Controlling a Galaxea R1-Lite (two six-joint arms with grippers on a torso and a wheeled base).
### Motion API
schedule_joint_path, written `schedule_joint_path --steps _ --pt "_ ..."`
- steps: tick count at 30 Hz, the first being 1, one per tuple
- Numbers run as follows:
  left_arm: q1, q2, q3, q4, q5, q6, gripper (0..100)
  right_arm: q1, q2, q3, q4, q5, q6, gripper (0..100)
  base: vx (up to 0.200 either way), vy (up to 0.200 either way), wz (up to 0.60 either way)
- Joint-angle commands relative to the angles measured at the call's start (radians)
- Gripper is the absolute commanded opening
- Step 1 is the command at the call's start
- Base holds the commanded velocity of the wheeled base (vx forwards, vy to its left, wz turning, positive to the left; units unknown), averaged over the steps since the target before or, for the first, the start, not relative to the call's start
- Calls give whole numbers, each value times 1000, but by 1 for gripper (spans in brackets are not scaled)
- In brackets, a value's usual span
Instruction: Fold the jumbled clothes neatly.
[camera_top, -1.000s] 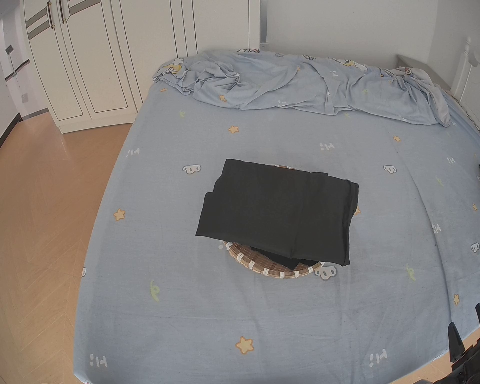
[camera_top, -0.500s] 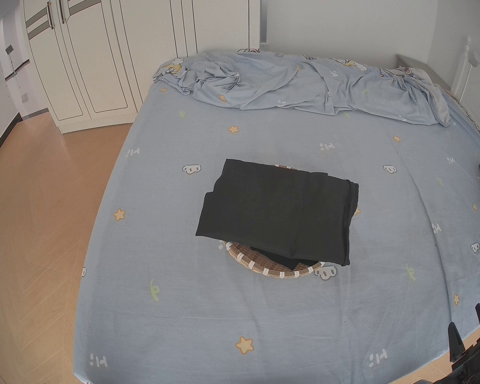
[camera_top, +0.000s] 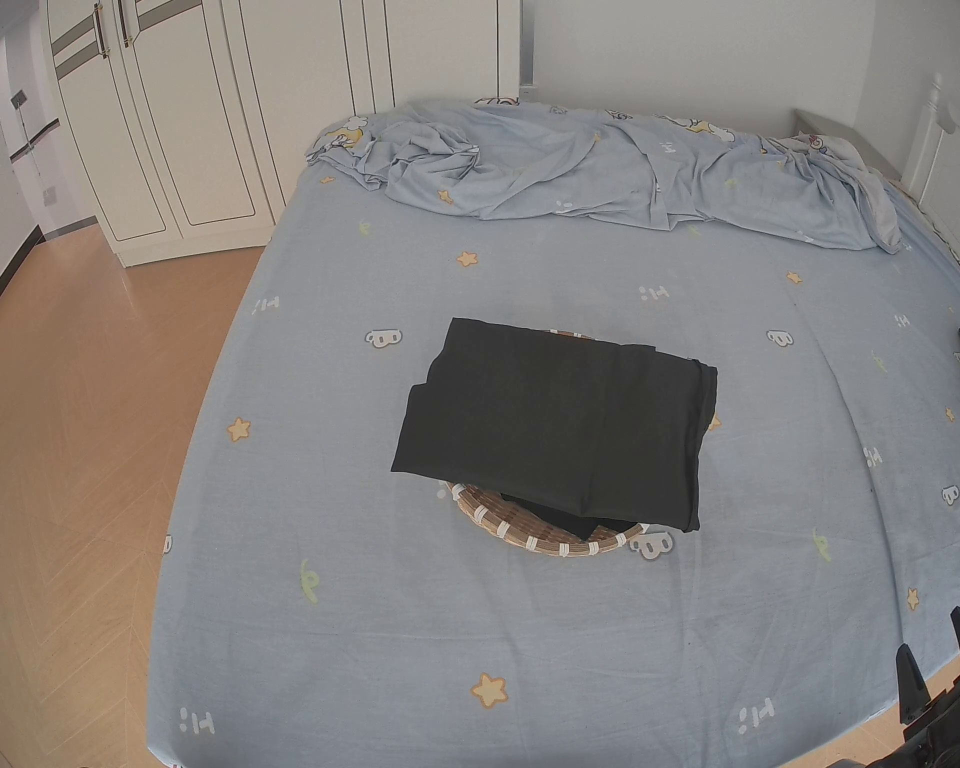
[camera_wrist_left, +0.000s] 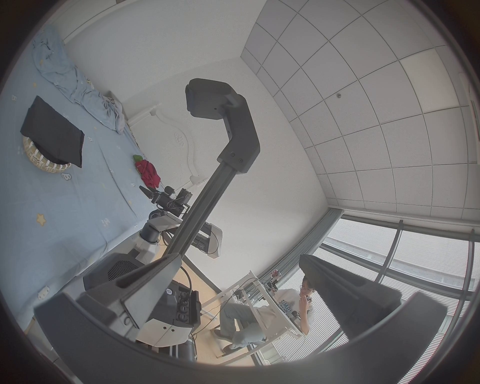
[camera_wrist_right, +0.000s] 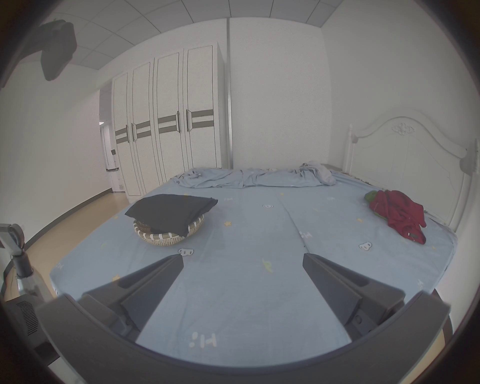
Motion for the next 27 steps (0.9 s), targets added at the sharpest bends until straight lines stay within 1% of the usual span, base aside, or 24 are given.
schedule_joint_path --steps 1,2,3,4,6,7,8,10,12,14,15,16,17,18,19,20,21,22,23,24,25,27 --pt "81 -80 54 5 5 1 100 0 -12 12 0 0 0 100 0 0 0" --pt "81 -80 103 3 8 19 100 0 -12 12 -1 0 0 100 0 0 0" --pt "81 -80 123 3 8 35 100 0 -12 12 0 0 0 100 0 0 0" --pt "81 -80 164 3 8 76 100 0 -12 12 0 0 0 100 0 0 0" --pt "81 -80 184 28 8 131 100 0 -12 12 0 0 0 100 0 0 0" --pt "81 -80 184 108 30 159 100 2 -12 12 -1 -1 0 100 0 0 0" --pt "81 -80 184 137 51 182 100 0 -12 12 -1 0 0 100 0 0 0" --pt "81 -80 184 180 64 260 100 0 -12 12 -1 -1 0 100 0 0 0" --pt "81 -80 184 270 78 340 100 0 -12 12 0 0 0 100 0 0 0" --pt "81 -80 184 373 124 437 100 0 -12 12 0 0 0 100 0 0 0" --pt "81 -80 184 389 136 454 100 2 -12 12 -1 0 0 100 0 0 0" --pt "81 -80 184 487 206 546 100 0 -12 12 0 0 0 100 0 0 0" --pt "81 -80 184 542 245 601 100 0 -13 12 -1 0 0 100 0 0 0" --pt "81 -80 184 617 294 694 100 0 -13 12 0 0 0 100 0 0 0" --pt "81 -80 184 652 323 748 100 0 -12 12 0 0 0 100 0 0 0" --pt "81 -80 184 695 367 828 100 0 -12 12 -1 0 0 100 0 0 0" --pt "81 -80 184 728 423 908 100 0 -12 12 -1 -1 0 100 0 0 0" --pt "81 -80 184 731 432 917 100 0 -12 12 0 0 0 100 0 0 0" --pt "81 -80 184 763 539 1018 100 0 -12 12 -1 0 0 100 0 0 0" --pt "81 -80 184 775 588 1066 100 0 -12 12 0 -1 0 100 0 0 0" --pt "81 -80 183 795 639 1150 100 0 -12 12 0 0 0 100 0 0 0" --pt "81 -80 183 806 702 1228 100 0 -12 12 -1 -1 0 100 0 0 0"
